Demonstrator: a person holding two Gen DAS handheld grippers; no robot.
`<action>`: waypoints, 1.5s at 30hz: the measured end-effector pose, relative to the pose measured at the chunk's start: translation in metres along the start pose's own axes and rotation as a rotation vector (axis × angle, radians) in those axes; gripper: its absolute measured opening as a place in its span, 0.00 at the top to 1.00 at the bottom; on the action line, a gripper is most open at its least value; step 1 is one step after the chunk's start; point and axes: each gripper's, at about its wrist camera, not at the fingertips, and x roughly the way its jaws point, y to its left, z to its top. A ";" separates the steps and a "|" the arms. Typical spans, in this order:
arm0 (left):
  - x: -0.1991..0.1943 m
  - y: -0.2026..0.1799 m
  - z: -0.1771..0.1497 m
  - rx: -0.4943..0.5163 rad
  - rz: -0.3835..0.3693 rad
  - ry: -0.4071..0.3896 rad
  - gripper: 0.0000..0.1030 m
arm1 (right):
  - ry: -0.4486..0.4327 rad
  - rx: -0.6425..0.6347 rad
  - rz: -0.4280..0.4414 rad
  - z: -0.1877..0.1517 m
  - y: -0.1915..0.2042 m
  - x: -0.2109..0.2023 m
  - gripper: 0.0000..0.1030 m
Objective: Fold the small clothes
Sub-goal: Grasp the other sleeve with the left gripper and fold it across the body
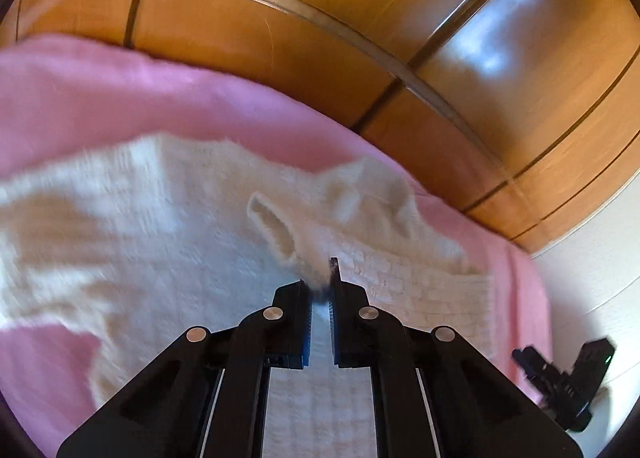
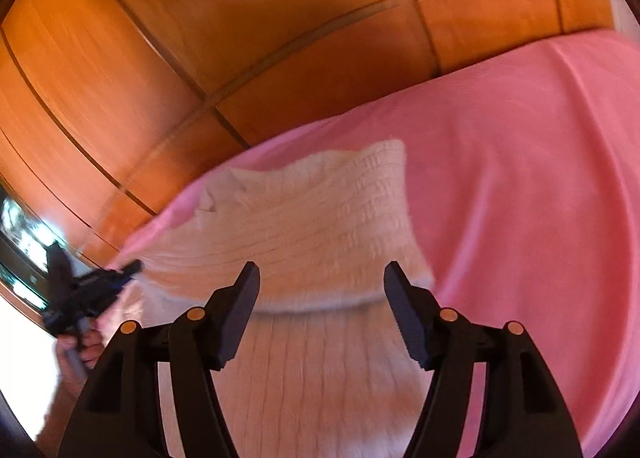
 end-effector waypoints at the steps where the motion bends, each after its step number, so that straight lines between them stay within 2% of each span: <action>1: 0.003 -0.001 0.001 0.013 0.020 0.002 0.94 | 0.007 -0.014 -0.020 0.002 0.005 0.012 0.40; 3: 0.012 -0.002 0.003 0.043 0.075 0.005 0.94 | 0.046 -0.024 -0.077 0.003 0.007 0.040 0.45; 5: 0.025 0.001 0.001 0.058 0.111 0.029 0.94 | 0.091 -0.027 -0.144 -0.002 0.006 0.068 0.46; 7: 0.038 0.004 -0.005 0.072 0.171 0.056 0.94 | 0.072 -0.058 -0.194 -0.008 0.007 0.076 0.45; 9: 0.046 0.012 -0.015 0.081 0.213 0.070 0.85 | 0.049 -0.108 -0.239 -0.014 0.015 0.077 0.44; 11: 0.041 0.022 -0.022 0.055 0.202 0.050 0.73 | 0.030 -0.146 -0.275 -0.020 0.021 0.080 0.40; 13: 0.029 0.031 -0.026 0.018 0.185 0.034 0.63 | 0.025 -0.179 -0.296 -0.023 0.026 0.083 0.31; 16: -0.003 0.051 -0.037 -0.026 0.192 -0.014 0.45 | 0.035 -0.232 -0.352 -0.027 0.033 0.091 0.27; 19: -0.039 0.091 -0.049 -0.130 0.165 -0.011 0.45 | 0.036 -0.248 -0.375 -0.029 0.036 0.094 0.26; 21: -0.071 0.128 -0.062 -0.240 0.147 -0.027 0.45 | 0.028 -0.239 -0.353 -0.029 0.036 0.095 0.19; 25: -0.127 0.190 -0.086 -0.415 0.162 -0.095 0.45 | 0.028 -0.247 -0.350 -0.029 0.037 0.098 0.18; 29: -0.190 0.259 -0.112 -0.608 0.266 -0.220 0.45 | 0.020 -0.276 -0.382 -0.034 0.044 0.098 0.19; 33: -0.244 0.326 -0.134 -0.847 0.280 -0.346 0.45 | 0.016 -0.281 -0.391 -0.036 0.045 0.097 0.18; 38: -0.267 0.368 -0.137 -0.949 0.290 -0.415 0.45 | 0.012 -0.290 -0.408 -0.037 0.047 0.098 0.18; 39: -0.266 0.371 -0.135 -0.952 0.296 -0.419 0.47 | 0.012 -0.291 -0.411 -0.038 0.047 0.098 0.18; 41: -0.261 0.375 -0.125 -0.935 0.330 -0.402 0.65 | 0.012 -0.296 -0.418 -0.038 0.048 0.098 0.17; 43: -0.251 0.373 -0.114 -0.904 0.358 -0.366 0.87 | 0.012 -0.296 -0.421 -0.038 0.048 0.098 0.17; 44: -0.250 0.372 -0.109 -0.889 0.351 -0.361 0.94 | 0.012 -0.296 -0.421 -0.038 0.048 0.099 0.17; 45: -0.250 0.368 -0.104 -0.867 0.339 -0.361 0.94 | 0.014 -0.296 -0.421 -0.038 0.048 0.099 0.17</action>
